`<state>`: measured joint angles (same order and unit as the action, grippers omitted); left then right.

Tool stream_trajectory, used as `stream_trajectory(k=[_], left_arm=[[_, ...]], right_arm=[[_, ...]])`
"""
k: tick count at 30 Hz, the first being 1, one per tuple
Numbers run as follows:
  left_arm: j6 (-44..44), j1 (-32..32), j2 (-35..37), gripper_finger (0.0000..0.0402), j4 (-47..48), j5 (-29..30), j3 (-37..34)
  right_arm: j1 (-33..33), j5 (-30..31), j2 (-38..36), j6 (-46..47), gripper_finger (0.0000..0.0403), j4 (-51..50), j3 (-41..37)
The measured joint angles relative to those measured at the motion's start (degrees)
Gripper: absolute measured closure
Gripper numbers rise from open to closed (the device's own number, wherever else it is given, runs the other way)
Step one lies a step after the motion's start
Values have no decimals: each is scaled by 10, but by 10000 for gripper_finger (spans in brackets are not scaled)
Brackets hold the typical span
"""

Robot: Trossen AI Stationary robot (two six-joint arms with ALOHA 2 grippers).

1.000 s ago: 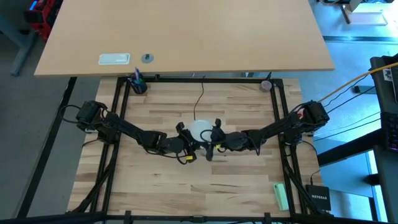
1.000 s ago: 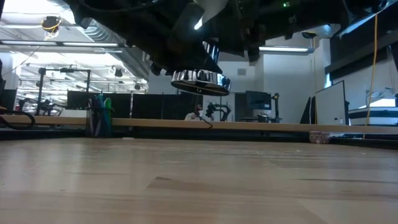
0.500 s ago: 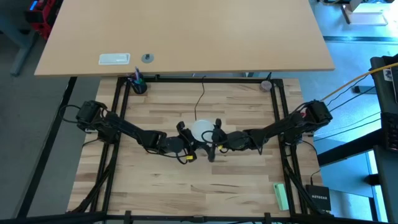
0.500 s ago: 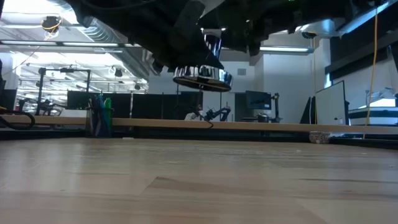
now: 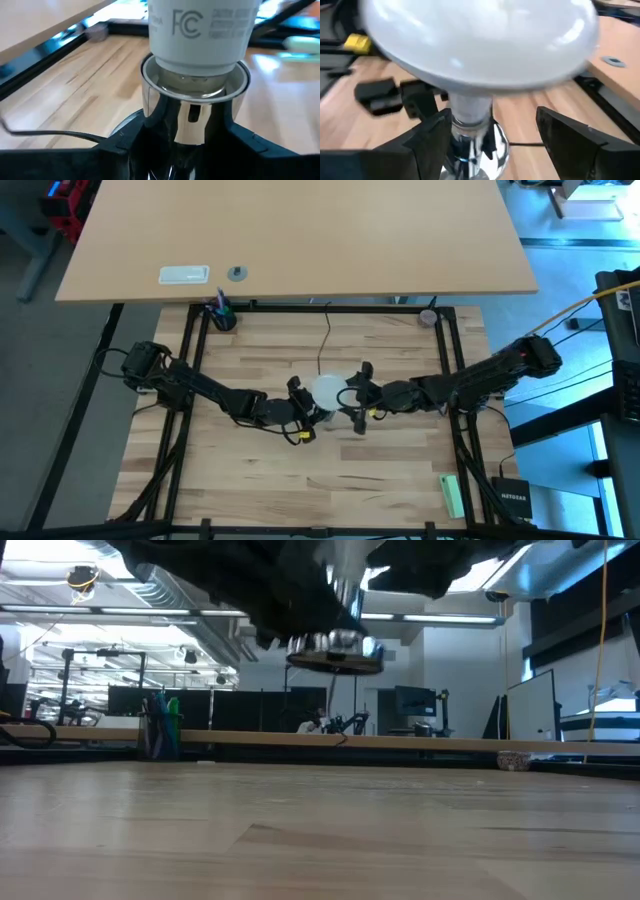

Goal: Screw lightbulb
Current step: Insert the lightbulb into the lamp

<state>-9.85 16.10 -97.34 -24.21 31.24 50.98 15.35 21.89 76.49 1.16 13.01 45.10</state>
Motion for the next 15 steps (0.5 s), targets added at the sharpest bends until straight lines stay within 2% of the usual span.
stream_trajectory(k=[7, 10, 15], left_arm=[[44, 12, 0, 231, -87, -133, 0], [57, 16, 0, 231, -112, -163, 0], [55, 16, -1, 231, -120, -187, 0]], right_arm=[[0, -154, -26, -18, 109, 13, 0], [0, -216, -12, -15, 109, 51, 1], [1, -245, 16, -16, 109, 146, 1]])
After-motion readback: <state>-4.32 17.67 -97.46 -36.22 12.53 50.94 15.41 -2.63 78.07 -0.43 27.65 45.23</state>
